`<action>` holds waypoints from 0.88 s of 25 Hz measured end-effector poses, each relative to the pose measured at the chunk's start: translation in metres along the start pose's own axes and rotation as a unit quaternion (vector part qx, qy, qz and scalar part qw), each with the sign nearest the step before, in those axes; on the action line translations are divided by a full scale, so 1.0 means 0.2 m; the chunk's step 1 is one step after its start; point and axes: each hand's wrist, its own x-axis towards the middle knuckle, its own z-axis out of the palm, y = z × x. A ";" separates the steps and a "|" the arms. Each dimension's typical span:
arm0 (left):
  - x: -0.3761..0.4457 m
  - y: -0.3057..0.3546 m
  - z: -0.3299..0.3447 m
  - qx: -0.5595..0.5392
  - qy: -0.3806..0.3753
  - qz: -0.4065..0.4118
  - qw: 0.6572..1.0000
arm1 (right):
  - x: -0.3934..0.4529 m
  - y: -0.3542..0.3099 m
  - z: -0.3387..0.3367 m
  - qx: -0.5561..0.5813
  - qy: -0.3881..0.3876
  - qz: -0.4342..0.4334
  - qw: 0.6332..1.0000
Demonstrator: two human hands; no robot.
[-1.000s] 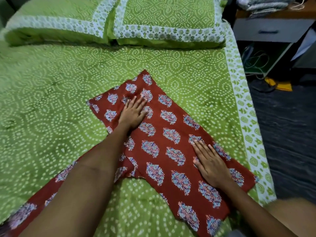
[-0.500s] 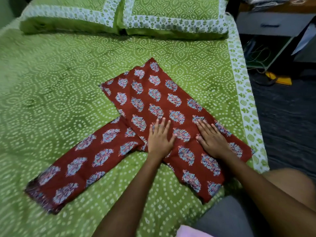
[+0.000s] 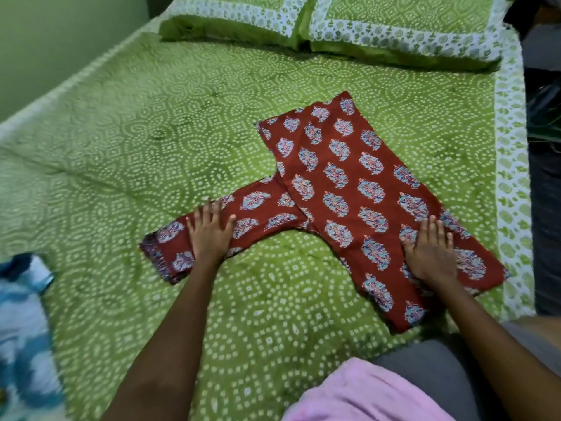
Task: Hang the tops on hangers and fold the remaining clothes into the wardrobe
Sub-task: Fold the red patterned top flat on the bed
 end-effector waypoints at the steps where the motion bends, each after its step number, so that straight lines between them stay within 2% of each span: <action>1: -0.03 -0.12 -0.02 -0.003 0.015 -0.035 0.999 | 0.00 0.00 0.00 0.007 0.002 -0.004 1.000; 5: -0.15 -0.42 -0.11 -0.002 0.036 -0.146 0.989 | -0.01 -0.02 0.00 0.008 0.004 0.001 1.000; 8: -0.17 -0.50 -0.17 0.003 0.069 -0.173 0.982 | -0.01 -0.16 -0.07 0.072 -0.035 0.041 0.996; 10: -0.15 -0.56 -0.21 0.001 0.057 -0.161 0.985 | -0.04 -0.33 -0.08 0.148 -0.029 -0.025 0.988; 12: -0.11 -0.59 -0.27 -0.101 -0.005 -0.174 0.980 | -0.12 -0.56 -0.06 0.161 -0.058 -0.138 0.976; 13: -0.09 -0.59 -0.30 -0.181 -0.044 -0.181 0.966 | -0.15 -0.66 -0.04 0.140 -0.070 -0.181 0.971; 15: -0.08 -0.54 -0.40 -0.343 -0.109 -0.211 0.909 | -0.21 -0.83 -0.02 0.114 -0.068 -0.223 0.966; 17: -0.07 -0.41 -0.51 -0.488 -0.159 -0.211 0.832 | -0.24 -0.95 -0.04 0.153 -0.068 -0.260 0.951; 20: -0.02 -0.01 -0.63 -0.632 -0.223 -0.150 0.727 | -0.27 -1.12 -0.10 0.228 -0.094 -0.372 0.895; 22: 0.01 0.33 -0.64 -0.697 -0.264 -0.136 0.653 | -0.29 -1.21 -0.14 0.325 -0.112 -0.376 0.861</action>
